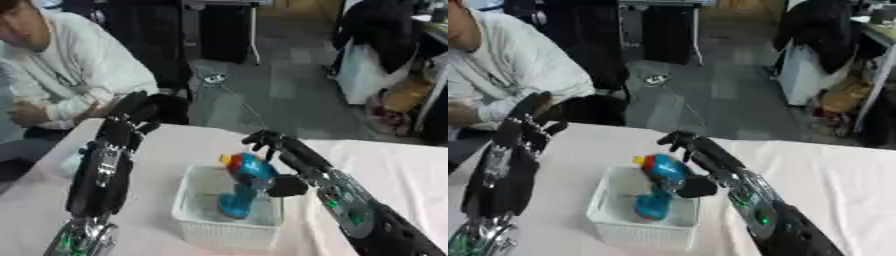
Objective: Pick up objects on the table and place them in the box.
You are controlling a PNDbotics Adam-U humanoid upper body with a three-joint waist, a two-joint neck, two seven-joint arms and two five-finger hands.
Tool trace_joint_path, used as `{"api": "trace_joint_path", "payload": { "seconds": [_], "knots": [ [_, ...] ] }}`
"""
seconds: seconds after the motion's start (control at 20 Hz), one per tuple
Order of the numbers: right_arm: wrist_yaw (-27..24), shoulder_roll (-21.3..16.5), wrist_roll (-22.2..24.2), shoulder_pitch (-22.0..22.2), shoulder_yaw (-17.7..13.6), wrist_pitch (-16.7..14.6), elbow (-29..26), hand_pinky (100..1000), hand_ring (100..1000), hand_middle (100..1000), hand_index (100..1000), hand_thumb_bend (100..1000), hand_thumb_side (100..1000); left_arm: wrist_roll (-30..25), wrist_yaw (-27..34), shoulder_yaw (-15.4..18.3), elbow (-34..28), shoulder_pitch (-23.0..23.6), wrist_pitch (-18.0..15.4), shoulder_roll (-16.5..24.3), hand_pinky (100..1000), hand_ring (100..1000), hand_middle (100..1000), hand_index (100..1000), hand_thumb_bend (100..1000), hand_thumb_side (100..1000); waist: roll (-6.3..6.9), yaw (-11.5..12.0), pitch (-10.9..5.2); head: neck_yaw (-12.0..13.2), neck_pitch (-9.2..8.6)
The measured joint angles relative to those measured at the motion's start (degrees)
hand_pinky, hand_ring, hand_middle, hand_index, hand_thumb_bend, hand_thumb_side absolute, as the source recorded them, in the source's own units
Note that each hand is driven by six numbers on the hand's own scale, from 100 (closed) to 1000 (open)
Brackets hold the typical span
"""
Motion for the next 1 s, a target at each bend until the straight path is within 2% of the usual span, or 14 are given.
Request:
{"api": "trace_joint_path", "payload": {
  "seconds": [0.15,0.45,0.55,0.75,0.85,1.0],
  "knots": [
    [0.60,0.00,0.71,0.00,-0.01,0.23,0.01,688,824,856,925,526,612,0.00,0.00,0.00,0.00,0.00,0.00,0.00,858,911,956,972,307,835,-0.01,0.00,0.00,0.04,0.00],
    [1.13,0.00,1.23,0.00,-0.03,0.66,0.01,692,830,862,931,513,632,0.00,0.00,0.00,0.00,-0.01,0.00,0.00,858,911,956,972,307,835,-0.03,0.00,0.00,0.09,0.00],
    [0.90,-0.01,1.19,0.00,-0.06,0.69,-0.05,690,829,860,931,519,612,0.00,0.00,0.00,0.00,-0.01,0.00,0.00,858,911,956,972,307,835,-0.03,-0.03,0.00,0.27,0.00],
    [-1.75,-0.53,0.51,0.00,-0.37,1.38,-2.36,689,830,857,932,483,610,0.01,0.00,0.00,0.00,0.01,-0.01,0.00,858,911,956,971,306,836,-0.10,-0.55,0.00,0.51,-0.22],
    [-4.39,-1.45,-0.05,0.33,-0.35,2.28,-5.47,687,826,850,928,471,596,0.02,-0.02,0.01,-0.01,0.04,-0.02,0.02,858,911,956,971,304,836,-0.24,-0.81,0.00,0.53,-1.11],
    [-9.46,-4.51,-1.27,2.31,-0.30,4.73,-13.73,684,822,841,920,453,592,0.18,-0.09,0.05,-0.01,0.20,-0.13,0.05,858,911,956,971,305,836,-0.45,-1.41,0.00,-0.21,-4.07]
  ]
}}
